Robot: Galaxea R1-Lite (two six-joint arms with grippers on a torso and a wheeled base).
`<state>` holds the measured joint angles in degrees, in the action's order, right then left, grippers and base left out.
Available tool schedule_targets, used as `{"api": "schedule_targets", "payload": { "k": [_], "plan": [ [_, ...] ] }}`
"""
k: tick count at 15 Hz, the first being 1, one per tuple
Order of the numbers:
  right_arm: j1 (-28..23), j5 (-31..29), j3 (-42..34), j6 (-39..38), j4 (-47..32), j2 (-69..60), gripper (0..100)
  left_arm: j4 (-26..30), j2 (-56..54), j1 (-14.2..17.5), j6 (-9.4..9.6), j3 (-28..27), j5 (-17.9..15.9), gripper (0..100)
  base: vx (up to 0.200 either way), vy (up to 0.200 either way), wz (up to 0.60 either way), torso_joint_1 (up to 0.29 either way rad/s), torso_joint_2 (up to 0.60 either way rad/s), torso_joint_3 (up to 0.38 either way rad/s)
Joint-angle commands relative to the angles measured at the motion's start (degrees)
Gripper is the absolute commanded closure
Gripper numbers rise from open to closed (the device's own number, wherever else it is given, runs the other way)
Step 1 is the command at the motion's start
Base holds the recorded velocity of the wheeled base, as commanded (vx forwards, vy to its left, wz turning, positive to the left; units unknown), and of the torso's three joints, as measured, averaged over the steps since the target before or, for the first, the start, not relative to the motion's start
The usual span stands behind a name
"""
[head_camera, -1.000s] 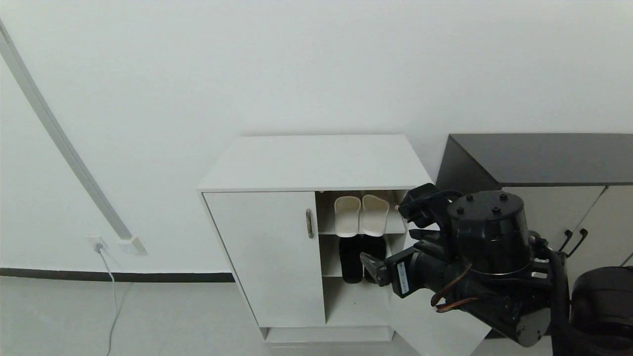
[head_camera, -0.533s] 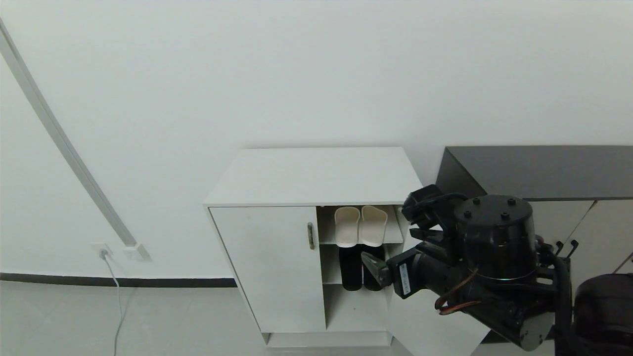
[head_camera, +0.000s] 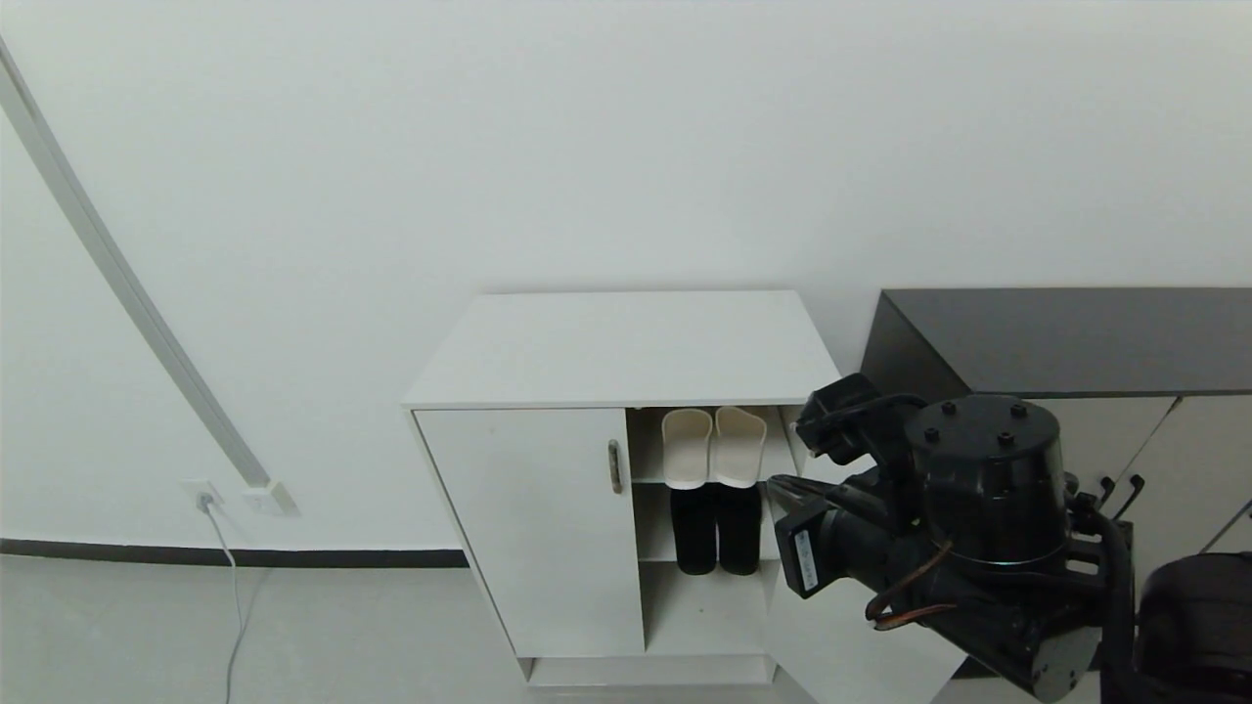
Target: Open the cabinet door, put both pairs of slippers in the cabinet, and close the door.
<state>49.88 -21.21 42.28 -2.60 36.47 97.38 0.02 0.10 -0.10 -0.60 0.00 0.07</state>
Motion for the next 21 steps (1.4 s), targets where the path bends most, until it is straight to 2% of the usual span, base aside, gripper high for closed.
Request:
{"api": "schedule_targets", "payload": {
  "k": [1, 7, 21],
  "plan": [
    [0.04, 0.03, -0.27, -0.04, 0.0, -0.17, 100, -0.02, 0.08, 0.01, 0.07, 0.0, 0.01, 100, 0.0, 0.0, -0.6, -0.007, 0.0, 0.002],
    [0.04, -0.06, -0.18, -0.04, 0.0, -0.17, 100, 0.06, 0.08, 0.01, -0.02, 0.0, 0.01, 100, 0.0, 0.0, -0.6, 0.002, 0.0, -0.001],
    [0.04, -0.15, -0.88, 0.84, 1.06, -0.17, 100, -0.02, 0.08, 0.01, -0.02, 0.0, 0.01, 100, 0.0, 0.0, 0.0, 0.0, 0.0, 0.0]
  ]
}}
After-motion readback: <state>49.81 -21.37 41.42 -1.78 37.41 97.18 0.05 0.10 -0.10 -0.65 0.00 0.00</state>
